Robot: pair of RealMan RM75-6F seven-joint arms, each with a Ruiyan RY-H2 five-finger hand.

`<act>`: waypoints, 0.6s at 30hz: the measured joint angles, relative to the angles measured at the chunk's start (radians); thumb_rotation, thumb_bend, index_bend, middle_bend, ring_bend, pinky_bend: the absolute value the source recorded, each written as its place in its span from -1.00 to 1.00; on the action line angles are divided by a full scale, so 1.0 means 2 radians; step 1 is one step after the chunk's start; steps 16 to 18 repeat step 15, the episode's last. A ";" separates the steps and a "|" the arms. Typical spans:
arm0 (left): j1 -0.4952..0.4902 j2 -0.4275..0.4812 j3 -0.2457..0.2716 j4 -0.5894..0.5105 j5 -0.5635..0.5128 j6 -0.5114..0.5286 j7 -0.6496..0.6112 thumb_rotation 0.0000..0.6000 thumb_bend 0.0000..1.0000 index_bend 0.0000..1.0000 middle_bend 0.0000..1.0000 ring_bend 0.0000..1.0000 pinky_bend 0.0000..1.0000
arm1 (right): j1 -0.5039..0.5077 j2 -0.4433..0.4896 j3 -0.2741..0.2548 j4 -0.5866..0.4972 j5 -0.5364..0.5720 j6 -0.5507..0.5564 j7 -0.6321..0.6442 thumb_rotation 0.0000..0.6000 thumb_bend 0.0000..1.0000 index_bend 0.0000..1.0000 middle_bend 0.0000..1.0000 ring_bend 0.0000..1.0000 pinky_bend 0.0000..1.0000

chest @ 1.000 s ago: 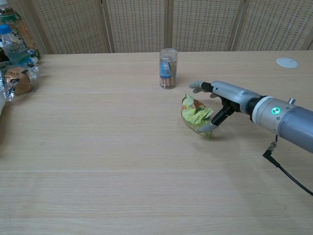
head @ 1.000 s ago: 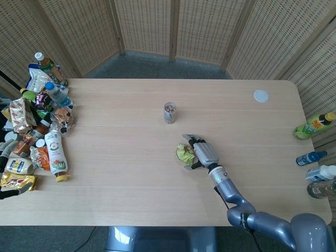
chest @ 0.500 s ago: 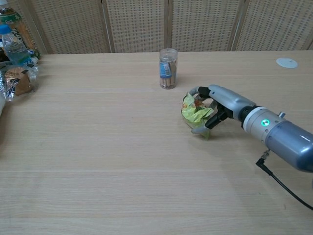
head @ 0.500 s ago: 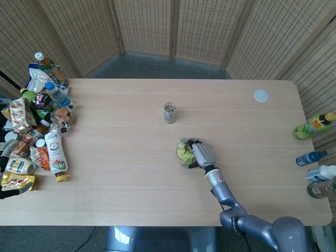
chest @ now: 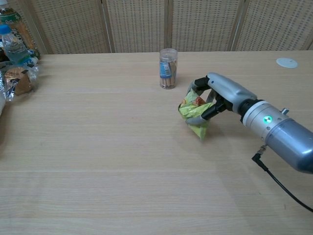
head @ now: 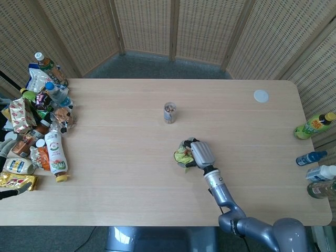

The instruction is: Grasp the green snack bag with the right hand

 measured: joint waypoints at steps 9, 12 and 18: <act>-0.002 -0.002 0.002 -0.001 0.003 -0.003 0.005 1.00 -1.00 -1.00 -1.00 -1.00 -1.00 | -0.007 0.047 0.016 -0.045 0.003 0.018 -0.015 1.00 -0.95 -0.04 0.19 -0.40 -0.09; -0.002 -0.003 0.002 -0.002 0.004 -0.004 0.008 1.00 -1.00 -1.00 -1.00 -1.00 -1.00 | -0.006 0.066 0.028 -0.064 0.008 0.022 -0.022 1.00 -0.89 -0.04 0.19 -0.40 -0.09; -0.002 -0.004 0.002 -0.002 0.004 -0.004 0.009 1.00 -1.00 -1.00 -1.00 -1.00 -1.00 | -0.005 0.085 0.038 -0.086 0.011 0.027 -0.032 1.00 -0.92 -0.04 0.19 -0.40 -0.09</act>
